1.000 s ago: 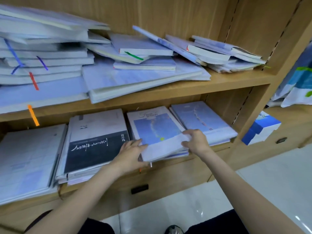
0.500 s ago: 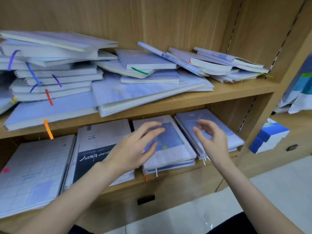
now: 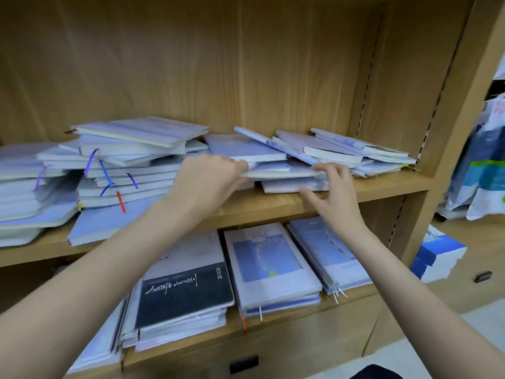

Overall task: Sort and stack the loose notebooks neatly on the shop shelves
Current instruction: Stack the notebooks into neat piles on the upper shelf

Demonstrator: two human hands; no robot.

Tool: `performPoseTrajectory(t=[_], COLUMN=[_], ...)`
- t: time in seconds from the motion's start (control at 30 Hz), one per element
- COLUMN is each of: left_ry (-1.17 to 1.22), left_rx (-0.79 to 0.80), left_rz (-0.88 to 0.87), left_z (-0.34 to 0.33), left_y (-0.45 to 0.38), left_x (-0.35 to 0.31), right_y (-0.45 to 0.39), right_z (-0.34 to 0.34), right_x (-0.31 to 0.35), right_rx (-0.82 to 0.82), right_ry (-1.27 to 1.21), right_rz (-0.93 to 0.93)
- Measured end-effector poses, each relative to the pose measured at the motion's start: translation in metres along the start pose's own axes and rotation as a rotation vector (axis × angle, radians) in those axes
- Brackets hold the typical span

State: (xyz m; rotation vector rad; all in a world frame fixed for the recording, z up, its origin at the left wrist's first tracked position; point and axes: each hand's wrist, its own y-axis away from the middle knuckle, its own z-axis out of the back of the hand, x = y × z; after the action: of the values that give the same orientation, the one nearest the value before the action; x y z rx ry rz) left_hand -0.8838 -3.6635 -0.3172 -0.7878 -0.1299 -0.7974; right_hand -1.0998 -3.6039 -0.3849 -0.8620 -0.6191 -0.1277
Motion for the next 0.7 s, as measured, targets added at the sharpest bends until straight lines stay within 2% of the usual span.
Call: performPoseTrajectory(t=[0.1, 0.2, 0.3, 0.37, 0.4, 0.47, 0.5, 0.57, 0.63, 0.7], left_ry=[0.008, 0.152, 0.186, 0.207, 0.219, 0.258, 0.316, 0.599, 0.851, 0.754], left_rx=[0.014, -0.013, -0.027, -0.041, -0.039, 0.007, 0.080, 0.286, 0.405, 0.345], left_rz=[0.100, 0.197, 0.219, 0.225, 0.234, 0.222, 0.201, 0.163, 0.215, 0.147], left_z=[0.008, 0.004, 0.002, 0.003, 0.004, 0.011, 0.015, 0.023, 0.027, 0.026], left_y=[-0.023, -0.034, -0.035, -0.035, -0.036, -0.037, -0.038, -0.036, -0.030, -0.021], left_x=[0.017, 0.026, 0.026, 0.027, 0.028, 0.031, 0.033, 0.039, 0.048, 0.062], right_y=[-0.001, -0.005, -0.011, -0.011, -0.010, -0.008, -0.008, -0.008, -0.007, -0.006], right_z=[0.001, 0.005, 0.020, 0.025, 0.025, 0.022, 0.020, 0.015, 0.008, -0.002], right_x=[0.005, 0.003, -0.008, -0.012, -0.012, -0.005, 0.000, 0.011, 0.019, 0.018], right_rx=[-0.019, -0.050, 0.116, 0.212, 0.210, 0.093, 0.016, -0.041, -0.035, -0.031], right_ry=[0.020, 0.075, 0.117, 0.160, 0.171, 0.146, 0.118, 0.077, 0.196, 0.337], right_rz=[0.016, -0.027, -0.174, -0.197, -0.177, -0.118, -0.082, -0.015, 0.164, 0.401])
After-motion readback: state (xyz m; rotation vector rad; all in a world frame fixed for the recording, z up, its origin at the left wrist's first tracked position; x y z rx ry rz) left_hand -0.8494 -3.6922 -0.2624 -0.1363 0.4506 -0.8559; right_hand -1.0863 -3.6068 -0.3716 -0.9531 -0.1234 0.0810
